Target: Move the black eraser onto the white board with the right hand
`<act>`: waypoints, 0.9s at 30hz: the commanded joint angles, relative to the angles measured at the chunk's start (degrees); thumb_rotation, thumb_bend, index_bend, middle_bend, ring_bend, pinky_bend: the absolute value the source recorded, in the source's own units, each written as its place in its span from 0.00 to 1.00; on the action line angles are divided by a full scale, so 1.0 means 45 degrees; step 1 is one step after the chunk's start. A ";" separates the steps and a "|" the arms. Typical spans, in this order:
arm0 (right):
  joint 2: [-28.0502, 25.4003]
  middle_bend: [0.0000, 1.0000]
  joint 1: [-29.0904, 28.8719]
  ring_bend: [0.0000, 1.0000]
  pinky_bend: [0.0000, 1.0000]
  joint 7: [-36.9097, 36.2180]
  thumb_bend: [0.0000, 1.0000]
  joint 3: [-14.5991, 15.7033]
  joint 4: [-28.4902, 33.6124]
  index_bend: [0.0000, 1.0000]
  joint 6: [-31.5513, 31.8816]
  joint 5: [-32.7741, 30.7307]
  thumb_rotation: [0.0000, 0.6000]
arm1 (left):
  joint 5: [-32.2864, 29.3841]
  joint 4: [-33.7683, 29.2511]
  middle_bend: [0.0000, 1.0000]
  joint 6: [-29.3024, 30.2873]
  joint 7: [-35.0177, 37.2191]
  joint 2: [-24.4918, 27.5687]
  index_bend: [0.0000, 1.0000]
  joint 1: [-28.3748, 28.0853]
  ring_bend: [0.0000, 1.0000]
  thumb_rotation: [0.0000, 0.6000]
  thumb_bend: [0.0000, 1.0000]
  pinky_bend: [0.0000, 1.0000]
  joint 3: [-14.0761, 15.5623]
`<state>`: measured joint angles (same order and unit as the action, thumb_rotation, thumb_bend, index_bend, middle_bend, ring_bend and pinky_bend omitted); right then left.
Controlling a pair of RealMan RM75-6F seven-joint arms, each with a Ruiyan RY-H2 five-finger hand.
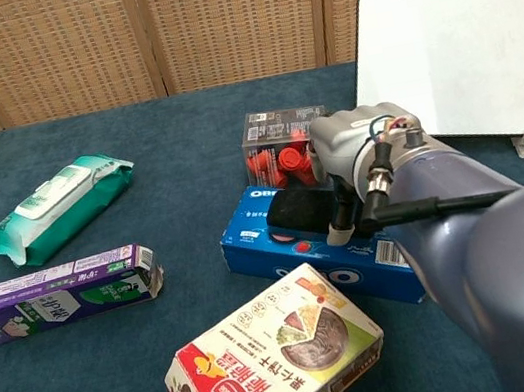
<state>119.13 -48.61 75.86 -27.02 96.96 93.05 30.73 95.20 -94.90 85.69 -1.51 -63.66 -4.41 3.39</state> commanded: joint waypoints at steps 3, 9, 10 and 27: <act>-0.0050 0.00 -0.0081 0.00 0.00 0.0106 0.18 0.0003 0.0015 0.32 0.0085 -0.0266 1.00 | 0.0011 -0.0002 0.00 0.0017 0.0025 0.0010 0.00 0.0007 0.00 1.00 0.13 0.00 0.0006; -0.0067 0.00 -0.0153 0.00 0.00 -0.0015 0.21 0.0076 -0.0033 0.33 0.0036 -0.0373 1.00 | 0.0001 -0.0001 0.00 0.0002 0.0028 0.0011 0.00 -0.0002 0.00 1.00 0.13 0.00 0.0004; -0.0072 0.00 -0.0164 0.00 0.00 -0.0037 0.21 0.0090 -0.0035 0.34 0.0035 -0.0381 1.00 | 0.0003 -0.0001 0.00 0.0009 0.0034 0.0014 0.00 -0.0001 0.00 1.00 0.13 0.00 0.0003; -0.0172 0.00 -0.0200 0.00 0.00 -0.0740 0.26 0.0391 -0.0018 0.47 0.0125 0.0137 1.00 | 0.0018 0.0006 0.00 0.0001 0.0022 0.0004 0.00 -0.0004 0.00 1.00 0.13 0.00 0.0018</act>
<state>118.34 -49.51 72.53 -25.26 96.88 93.61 31.34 95.28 -94.87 85.70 -1.42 -63.65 -4.43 3.47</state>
